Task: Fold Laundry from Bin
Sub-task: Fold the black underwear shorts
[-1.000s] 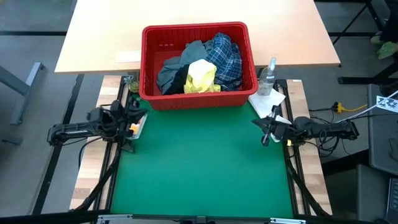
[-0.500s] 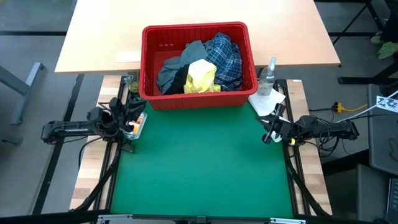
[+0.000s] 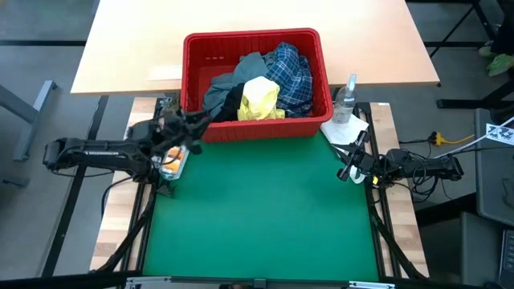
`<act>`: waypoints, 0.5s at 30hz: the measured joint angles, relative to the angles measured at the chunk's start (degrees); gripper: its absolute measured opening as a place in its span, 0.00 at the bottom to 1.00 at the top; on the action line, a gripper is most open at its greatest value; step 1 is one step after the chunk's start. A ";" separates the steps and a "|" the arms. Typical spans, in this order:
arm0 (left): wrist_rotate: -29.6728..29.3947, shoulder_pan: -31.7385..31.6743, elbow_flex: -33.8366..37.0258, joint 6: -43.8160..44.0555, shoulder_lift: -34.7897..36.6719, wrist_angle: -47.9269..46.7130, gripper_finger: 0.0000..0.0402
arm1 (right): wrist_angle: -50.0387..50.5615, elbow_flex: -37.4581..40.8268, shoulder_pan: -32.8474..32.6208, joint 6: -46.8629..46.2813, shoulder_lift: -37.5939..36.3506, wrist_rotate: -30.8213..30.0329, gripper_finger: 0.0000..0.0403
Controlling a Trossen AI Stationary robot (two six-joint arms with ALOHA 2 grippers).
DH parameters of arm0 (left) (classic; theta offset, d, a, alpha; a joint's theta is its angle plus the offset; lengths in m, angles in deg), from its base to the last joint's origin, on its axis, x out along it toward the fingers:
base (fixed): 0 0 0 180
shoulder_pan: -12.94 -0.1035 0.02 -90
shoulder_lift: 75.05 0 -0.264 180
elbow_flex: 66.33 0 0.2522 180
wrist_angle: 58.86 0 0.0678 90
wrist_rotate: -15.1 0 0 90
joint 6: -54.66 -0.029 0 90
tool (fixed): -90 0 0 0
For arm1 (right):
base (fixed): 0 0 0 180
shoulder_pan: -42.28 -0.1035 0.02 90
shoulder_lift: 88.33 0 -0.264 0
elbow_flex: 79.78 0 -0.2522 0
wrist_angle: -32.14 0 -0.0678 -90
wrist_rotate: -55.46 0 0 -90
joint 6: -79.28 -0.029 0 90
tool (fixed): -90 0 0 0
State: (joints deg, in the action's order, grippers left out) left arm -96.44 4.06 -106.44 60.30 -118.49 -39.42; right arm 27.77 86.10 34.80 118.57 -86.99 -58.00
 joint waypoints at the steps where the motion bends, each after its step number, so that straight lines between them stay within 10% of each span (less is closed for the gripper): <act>1: -1.17 -0.07 -2.15 -0.49 -2.11 -2.05 0.36 | 0.00 0.00 0.00 0.02 0.00 0.04 0.05; 15: -4.96 -8.42 -25.83 5.91 -23.91 -25.72 0.36 | 0.28 0.00 0.00 0.01 0.00 0.06 0.05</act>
State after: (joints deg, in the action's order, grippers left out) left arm -101.40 -4.36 -132.27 66.21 -142.41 -65.14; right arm 28.06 86.10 34.80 118.58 -86.99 -57.93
